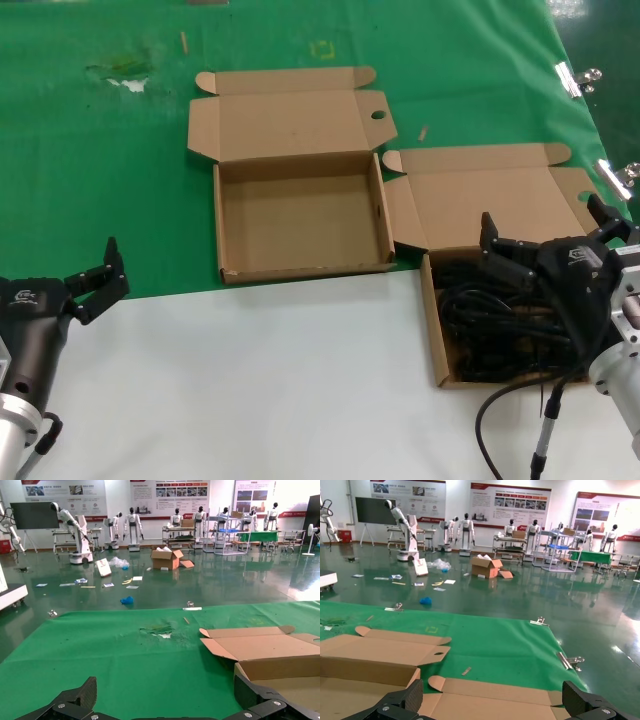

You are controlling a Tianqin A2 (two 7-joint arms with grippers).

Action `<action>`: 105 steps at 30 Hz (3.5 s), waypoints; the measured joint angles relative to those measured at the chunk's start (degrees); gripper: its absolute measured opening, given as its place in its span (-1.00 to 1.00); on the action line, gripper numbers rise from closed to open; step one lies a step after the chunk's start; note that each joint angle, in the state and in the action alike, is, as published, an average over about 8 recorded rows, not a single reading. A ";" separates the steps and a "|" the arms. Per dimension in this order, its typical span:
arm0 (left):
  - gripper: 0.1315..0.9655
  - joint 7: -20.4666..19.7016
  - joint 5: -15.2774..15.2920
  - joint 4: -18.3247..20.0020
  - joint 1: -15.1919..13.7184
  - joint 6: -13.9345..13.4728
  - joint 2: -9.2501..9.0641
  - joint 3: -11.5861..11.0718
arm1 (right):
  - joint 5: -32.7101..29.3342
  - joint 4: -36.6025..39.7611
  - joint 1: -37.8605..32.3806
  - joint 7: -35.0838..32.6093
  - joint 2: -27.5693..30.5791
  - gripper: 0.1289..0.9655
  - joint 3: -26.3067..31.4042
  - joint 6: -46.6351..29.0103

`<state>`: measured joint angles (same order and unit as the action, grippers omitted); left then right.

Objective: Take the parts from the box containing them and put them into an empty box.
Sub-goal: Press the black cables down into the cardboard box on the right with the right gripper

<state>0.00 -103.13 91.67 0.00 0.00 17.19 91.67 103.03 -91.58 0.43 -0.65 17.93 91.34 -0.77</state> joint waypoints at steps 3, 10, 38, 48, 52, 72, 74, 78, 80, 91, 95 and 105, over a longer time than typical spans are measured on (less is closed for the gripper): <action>1.00 0.00 0.00 0.00 0.00 0.00 0.00 0.00 | 0.00 0.00 0.00 0.00 0.00 1.00 0.00 0.00; 1.00 0.00 0.00 0.00 0.00 0.00 0.00 0.00 | 0.00 0.00 0.00 0.00 0.00 1.00 0.00 0.00; 0.73 0.00 0.00 0.00 0.00 0.00 0.00 0.00 | 0.00 0.00 0.00 0.00 0.00 1.00 0.00 0.00; 0.42 0.00 0.00 0.00 0.00 0.00 0.00 0.00 | 0.79 -0.15 -0.72 0.87 2.77 1.00 1.14 0.45; 0.23 0.00 0.01 0.00 0.00 0.00 0.00 0.00 | 0.75 -1.01 -0.87 0.79 4.20 1.00 1.18 0.25; -0.72 0.00 0.01 0.00 0.00 0.00 0.00 0.00 | 8.94 -7.79 -5.25 -0.99 30.33 1.00 18.70 4.95; -0.80 0.00 0.01 0.00 0.00 0.00 0.00 0.00 | 11.58 -8.12 -7.17 -2.02 34.13 1.00 22.35 6.00; -0.87 0.00 0.01 0.00 0.00 0.00 0.00 0.00 | 16.36 -8.49 -11.47 -4.32 40.69 1.00 29.40 7.23; -0.90 0.00 0.01 0.00 0.00 0.00 0.00 0.00 | 18.26 -8.46 -13.85 -5.48 43.41 1.00 32.86 7.33; -0.97 0.00 0.00 0.00 0.00 0.00 0.00 0.00 | 17.12 -5.46 -28.07 -5.17 52.93 1.00 51.15 1.22; -0.98 0.00 0.01 0.00 0.00 0.00 0.00 0.00 | 9.50 -3.98 -30.39 0.43 54.07 1.00 53.54 -3.27; -0.98 0.00 0.01 0.00 0.00 0.00 0.00 0.00 | -5.69 -0.97 -26.32 8.44 52.70 1.00 46.65 -13.77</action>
<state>0.00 -103.13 91.67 0.00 0.00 17.19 91.68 97.34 -92.54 -25.89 7.80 70.63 137.99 -14.54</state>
